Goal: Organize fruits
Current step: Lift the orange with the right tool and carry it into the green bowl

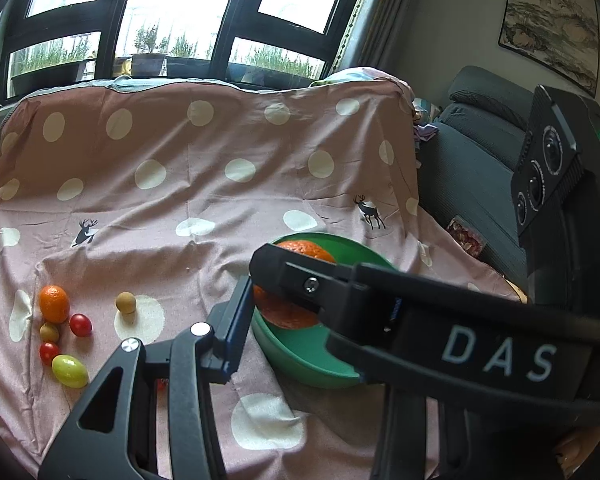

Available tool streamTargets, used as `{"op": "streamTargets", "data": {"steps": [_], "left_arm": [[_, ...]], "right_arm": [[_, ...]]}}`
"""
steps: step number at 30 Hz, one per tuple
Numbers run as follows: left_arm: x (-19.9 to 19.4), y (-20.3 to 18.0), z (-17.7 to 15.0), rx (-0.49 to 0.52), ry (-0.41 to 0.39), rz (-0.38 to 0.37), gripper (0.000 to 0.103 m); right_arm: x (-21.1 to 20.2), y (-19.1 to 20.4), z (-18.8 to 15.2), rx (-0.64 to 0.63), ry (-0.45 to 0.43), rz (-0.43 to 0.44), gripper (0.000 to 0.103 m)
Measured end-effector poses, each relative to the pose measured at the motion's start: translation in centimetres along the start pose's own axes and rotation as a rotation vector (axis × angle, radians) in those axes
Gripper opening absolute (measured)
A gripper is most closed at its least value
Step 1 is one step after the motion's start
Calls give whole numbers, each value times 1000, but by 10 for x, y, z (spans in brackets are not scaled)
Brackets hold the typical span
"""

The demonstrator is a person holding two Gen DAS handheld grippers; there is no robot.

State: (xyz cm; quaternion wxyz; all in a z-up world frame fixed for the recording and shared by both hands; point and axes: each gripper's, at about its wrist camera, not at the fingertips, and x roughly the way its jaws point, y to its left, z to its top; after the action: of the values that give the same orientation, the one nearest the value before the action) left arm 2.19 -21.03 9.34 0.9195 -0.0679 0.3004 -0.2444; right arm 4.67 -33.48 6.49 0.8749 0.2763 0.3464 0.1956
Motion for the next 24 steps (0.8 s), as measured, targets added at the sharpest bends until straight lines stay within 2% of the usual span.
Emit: {"op": "streamTargets", "data": {"steps": [18, 24], "left_arm": [[32, -30, 8, 48, 41, -68, 41], [44, -33, 5, 22, 54, -76, 41]], "right_arm": [[-18, -43, 15, 86, -53, -39, 47], [-18, -55, 17, 106, -48, -45, 47]]}}
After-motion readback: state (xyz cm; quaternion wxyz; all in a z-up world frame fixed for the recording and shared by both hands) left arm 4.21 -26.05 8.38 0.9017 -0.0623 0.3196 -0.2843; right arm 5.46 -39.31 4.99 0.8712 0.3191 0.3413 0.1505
